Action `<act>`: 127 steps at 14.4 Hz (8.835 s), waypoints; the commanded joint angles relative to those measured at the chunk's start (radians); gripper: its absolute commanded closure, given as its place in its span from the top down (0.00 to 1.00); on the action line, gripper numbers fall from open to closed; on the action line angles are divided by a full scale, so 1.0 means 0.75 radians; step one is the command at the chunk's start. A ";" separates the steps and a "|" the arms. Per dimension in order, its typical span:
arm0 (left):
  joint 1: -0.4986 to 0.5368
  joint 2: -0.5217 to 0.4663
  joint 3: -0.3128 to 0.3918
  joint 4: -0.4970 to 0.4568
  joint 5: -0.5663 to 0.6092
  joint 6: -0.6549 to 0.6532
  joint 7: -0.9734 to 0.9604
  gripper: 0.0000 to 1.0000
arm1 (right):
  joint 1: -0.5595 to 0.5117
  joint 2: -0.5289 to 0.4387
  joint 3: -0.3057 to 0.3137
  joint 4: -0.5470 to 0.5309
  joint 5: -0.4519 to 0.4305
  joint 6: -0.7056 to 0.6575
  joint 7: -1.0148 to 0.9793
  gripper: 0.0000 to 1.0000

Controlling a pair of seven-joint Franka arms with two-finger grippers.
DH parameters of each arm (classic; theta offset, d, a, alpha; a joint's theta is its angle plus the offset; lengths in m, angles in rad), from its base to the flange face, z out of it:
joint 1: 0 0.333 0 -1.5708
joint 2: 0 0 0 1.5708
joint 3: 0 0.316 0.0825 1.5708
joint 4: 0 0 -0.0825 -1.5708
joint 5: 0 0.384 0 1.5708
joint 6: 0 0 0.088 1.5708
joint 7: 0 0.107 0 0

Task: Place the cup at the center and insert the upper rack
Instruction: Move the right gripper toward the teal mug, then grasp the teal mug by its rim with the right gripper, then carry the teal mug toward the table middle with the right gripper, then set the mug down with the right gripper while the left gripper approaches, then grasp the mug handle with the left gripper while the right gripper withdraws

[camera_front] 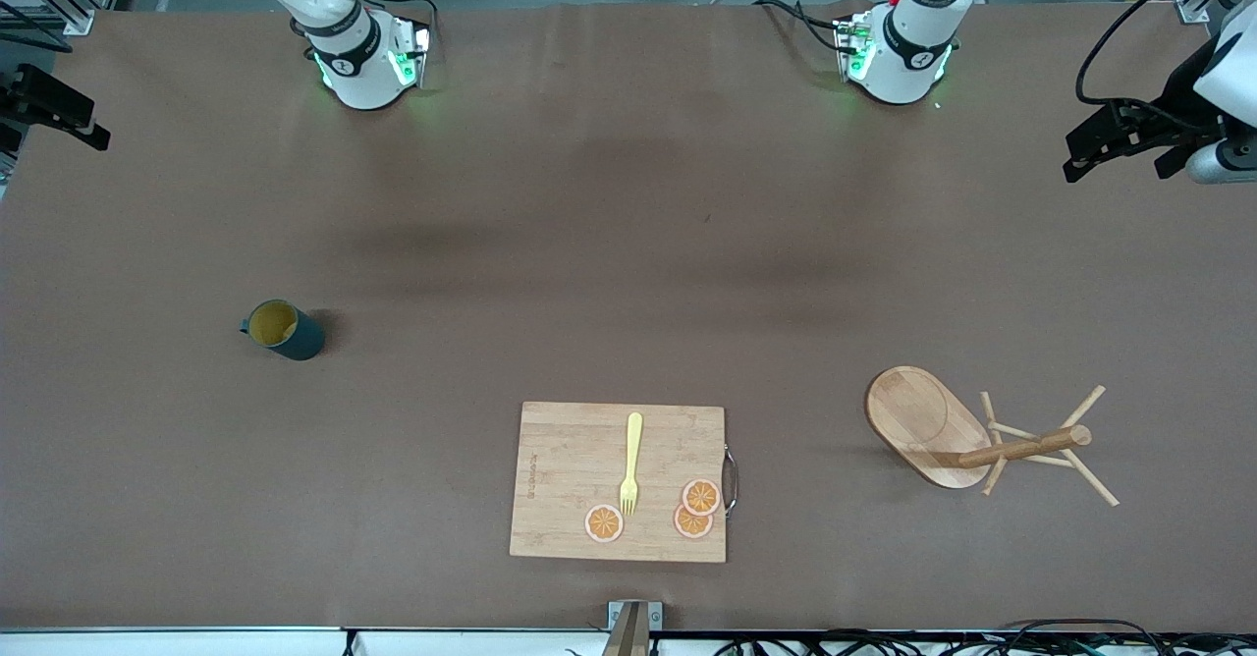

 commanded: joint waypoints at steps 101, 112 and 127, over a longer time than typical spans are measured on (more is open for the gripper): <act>-1.517 1.328 -0.024 0.311 0.850 0.292 -3.088 0.88 | 0.015 0.427 -0.004 0.175 -0.022 0.131 0.047 1.00; -1.642 1.349 0.062 0.319 0.936 0.202 -3.088 0.69 | 0.042 0.356 0.006 0.169 -0.010 0.098 0.010 1.00; -1.573 1.166 0.120 0.321 0.861 0.153 -2.855 0.00 | 0.030 0.143 -0.006 0.073 -0.006 -0.041 -0.043 1.00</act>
